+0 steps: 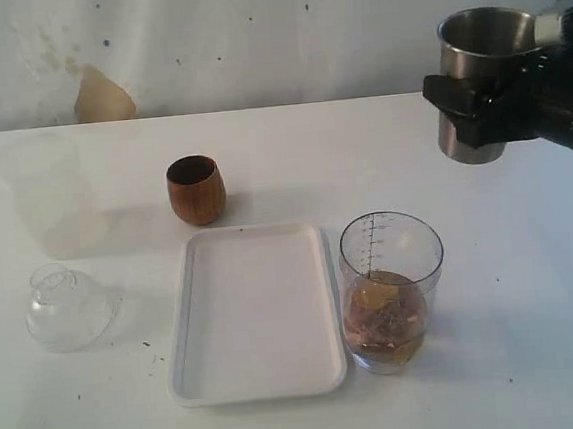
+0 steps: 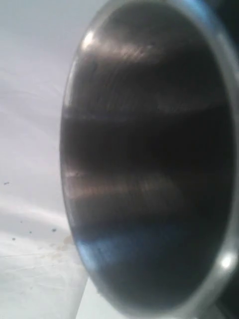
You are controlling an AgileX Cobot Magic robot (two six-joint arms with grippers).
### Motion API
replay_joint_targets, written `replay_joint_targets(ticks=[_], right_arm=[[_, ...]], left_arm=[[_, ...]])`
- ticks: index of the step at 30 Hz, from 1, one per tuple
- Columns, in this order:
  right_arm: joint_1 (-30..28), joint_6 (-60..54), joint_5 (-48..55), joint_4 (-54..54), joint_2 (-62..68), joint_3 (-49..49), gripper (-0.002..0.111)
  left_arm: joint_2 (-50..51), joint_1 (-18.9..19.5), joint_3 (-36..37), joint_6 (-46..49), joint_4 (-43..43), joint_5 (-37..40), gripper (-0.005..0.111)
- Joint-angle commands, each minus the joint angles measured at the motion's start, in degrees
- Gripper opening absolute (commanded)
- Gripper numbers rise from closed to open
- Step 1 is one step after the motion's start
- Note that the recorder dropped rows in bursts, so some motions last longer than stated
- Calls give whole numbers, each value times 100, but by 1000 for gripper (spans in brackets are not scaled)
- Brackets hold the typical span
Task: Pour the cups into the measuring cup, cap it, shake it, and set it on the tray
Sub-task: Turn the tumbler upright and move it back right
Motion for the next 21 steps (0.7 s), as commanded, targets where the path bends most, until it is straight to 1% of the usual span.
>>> replay_joint_targets(ticks=[1,6,10,12,16,21], right_arm=[[-13,41,-242,202,-58,-44,0],[-13,-194,-280,327,6,-52,0],[-13,-355,-807,1041,431,-52,0],[-13,-464,-1062,1228,696,-83,0],[17,-1084,-1091,1186,1321,-328,0],[116,-1159,-1092,1168,2137,-854,0]], left_arm=[[-27,-3,38,-12,-12,-64,1],[-27,-3,38,-12,-12,-64,1],[-27,-3,38,-12,-12,-64,1],[-27,-3,38,-12,-12,-64,1],[-27,-3,38,-12,-12,-64,1],[-27,-3,38,-12,-12,-64,1]])
